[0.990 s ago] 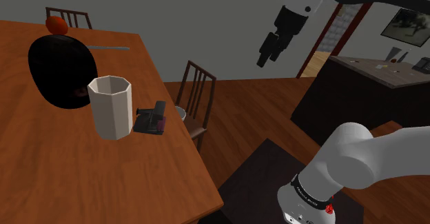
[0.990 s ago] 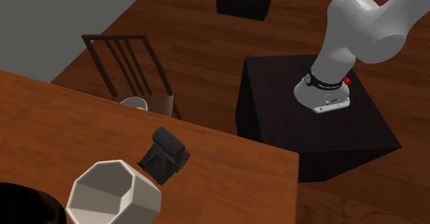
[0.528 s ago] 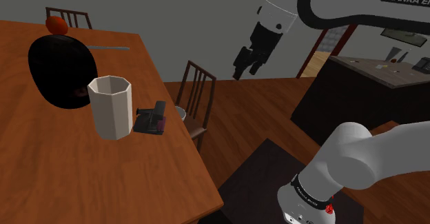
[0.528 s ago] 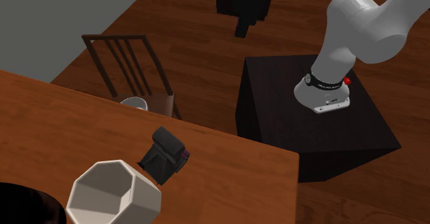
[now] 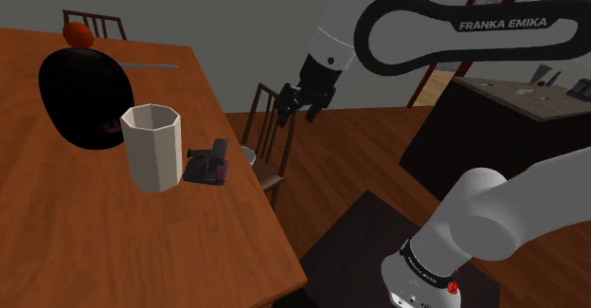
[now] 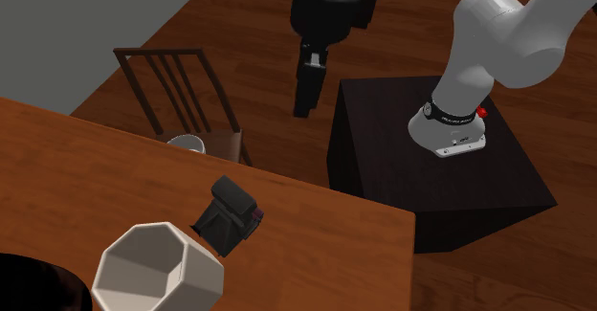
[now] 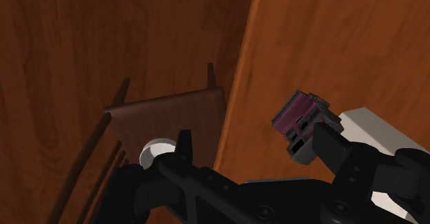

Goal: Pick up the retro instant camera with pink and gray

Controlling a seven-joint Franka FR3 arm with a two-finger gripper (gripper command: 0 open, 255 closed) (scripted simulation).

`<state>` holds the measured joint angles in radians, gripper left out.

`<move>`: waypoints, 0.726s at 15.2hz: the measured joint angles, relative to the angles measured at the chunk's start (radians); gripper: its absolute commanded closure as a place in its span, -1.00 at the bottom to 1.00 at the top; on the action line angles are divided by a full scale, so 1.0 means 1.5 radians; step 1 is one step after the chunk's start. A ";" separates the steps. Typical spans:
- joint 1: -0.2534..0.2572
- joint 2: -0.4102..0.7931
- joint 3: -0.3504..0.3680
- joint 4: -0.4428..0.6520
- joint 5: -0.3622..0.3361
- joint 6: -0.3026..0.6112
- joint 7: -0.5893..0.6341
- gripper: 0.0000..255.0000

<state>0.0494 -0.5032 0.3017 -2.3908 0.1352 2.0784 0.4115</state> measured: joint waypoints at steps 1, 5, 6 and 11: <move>0.000 0.018 0.010 -0.001 0.003 0.022 0.015 -1.00; -0.003 0.094 0.056 0.021 0.004 0.095 0.085 -1.00; -0.005 0.114 0.065 0.025 0.002 0.114 0.101 -1.00; -0.017 0.241 0.115 0.087 -0.044 0.196 0.202 -1.00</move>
<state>0.0241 -0.1410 0.4740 -2.2604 0.0685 2.3724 0.7149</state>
